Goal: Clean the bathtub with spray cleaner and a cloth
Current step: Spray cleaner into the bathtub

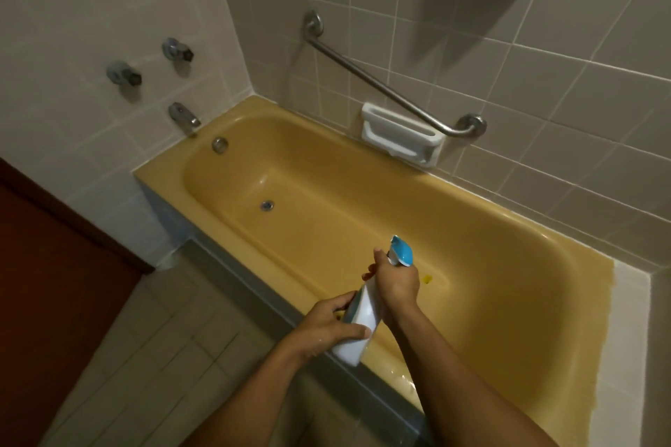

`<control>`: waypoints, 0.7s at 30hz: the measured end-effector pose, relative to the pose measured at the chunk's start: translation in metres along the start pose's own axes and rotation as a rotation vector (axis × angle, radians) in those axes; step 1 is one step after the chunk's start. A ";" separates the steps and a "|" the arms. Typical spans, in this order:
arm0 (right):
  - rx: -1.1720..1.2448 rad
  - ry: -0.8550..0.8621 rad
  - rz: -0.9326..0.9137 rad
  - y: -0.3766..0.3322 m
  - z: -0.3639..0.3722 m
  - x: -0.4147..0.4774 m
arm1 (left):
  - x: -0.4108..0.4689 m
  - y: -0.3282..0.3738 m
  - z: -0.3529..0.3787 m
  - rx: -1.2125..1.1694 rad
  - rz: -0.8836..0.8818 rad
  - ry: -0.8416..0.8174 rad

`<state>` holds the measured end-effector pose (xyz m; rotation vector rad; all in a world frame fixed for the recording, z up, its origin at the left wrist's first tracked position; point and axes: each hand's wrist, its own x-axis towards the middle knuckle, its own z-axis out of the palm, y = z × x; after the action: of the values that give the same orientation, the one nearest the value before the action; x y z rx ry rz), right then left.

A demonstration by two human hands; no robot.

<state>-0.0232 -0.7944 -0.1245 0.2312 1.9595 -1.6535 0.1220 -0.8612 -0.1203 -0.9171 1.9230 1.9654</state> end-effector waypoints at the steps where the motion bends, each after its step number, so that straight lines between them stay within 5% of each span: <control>1: 0.016 -0.037 -0.024 -0.002 0.006 0.002 | 0.000 0.000 -0.006 -0.003 0.005 0.005; 5: 0.022 -0.155 -0.065 -0.014 0.032 0.003 | -0.002 -0.001 -0.035 -0.026 0.014 0.017; 10: -0.054 -0.090 0.001 -0.023 0.097 0.001 | 0.003 -0.002 -0.090 -0.023 0.020 0.048; 17: 0.050 -0.338 -0.070 -0.037 0.176 0.003 | 0.010 -0.011 -0.183 -0.111 0.036 0.071; 21: -0.032 -0.272 -0.066 -0.038 0.219 0.007 | 0.016 -0.012 -0.222 -0.081 0.054 0.049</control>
<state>0.0194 -1.0119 -0.1134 -0.0692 1.8020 -1.6001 0.1750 -1.0774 -0.1255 -0.9520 1.9256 2.0840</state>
